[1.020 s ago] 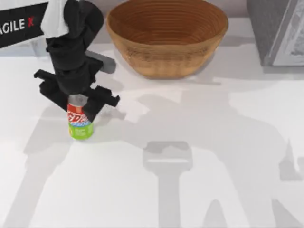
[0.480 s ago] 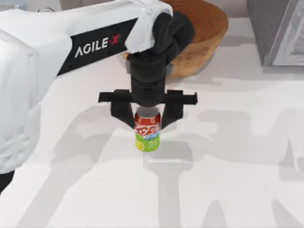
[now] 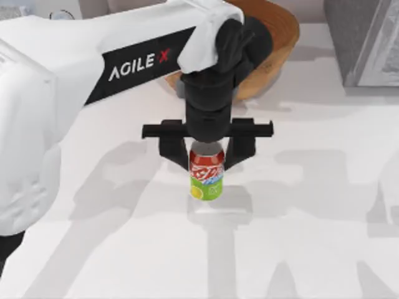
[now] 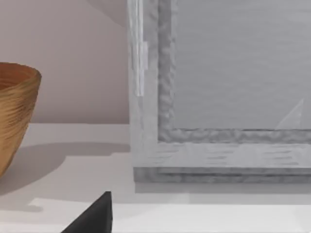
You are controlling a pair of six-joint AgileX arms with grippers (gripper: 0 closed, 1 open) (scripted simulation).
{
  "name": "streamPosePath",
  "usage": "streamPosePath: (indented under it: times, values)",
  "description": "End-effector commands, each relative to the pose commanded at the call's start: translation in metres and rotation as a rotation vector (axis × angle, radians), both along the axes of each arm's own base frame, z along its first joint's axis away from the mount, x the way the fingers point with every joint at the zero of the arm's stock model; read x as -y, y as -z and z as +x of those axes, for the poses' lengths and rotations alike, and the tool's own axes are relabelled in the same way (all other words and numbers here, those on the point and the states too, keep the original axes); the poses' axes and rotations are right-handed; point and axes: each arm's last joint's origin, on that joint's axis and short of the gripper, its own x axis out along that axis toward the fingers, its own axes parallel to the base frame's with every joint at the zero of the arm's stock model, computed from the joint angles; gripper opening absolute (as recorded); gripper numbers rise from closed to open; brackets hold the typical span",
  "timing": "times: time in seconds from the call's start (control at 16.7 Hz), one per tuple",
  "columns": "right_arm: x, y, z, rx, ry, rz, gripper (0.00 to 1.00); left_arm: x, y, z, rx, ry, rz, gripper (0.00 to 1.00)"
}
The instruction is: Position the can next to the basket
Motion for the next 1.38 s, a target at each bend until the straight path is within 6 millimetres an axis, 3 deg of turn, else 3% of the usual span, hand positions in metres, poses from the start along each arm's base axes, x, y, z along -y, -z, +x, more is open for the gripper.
streamPosePath:
  times: [0.54,1.32,1.38]
  values:
    - [0.0000,0.0000,0.0000,0.000,0.000,0.000,1.00,0.0017,0.0076,-0.0010,0.001,0.002,0.000,0.00]
    - [0.0000,0.0000,0.0000,0.000,0.000,0.000,1.00,0.0017,0.0076,-0.0010,0.001,0.002,0.000,0.98]
    - [0.0000,0.0000,0.0000,0.000,0.000,0.000,1.00,0.0017,0.0076,-0.0010,0.001,0.002,0.000,1.00]
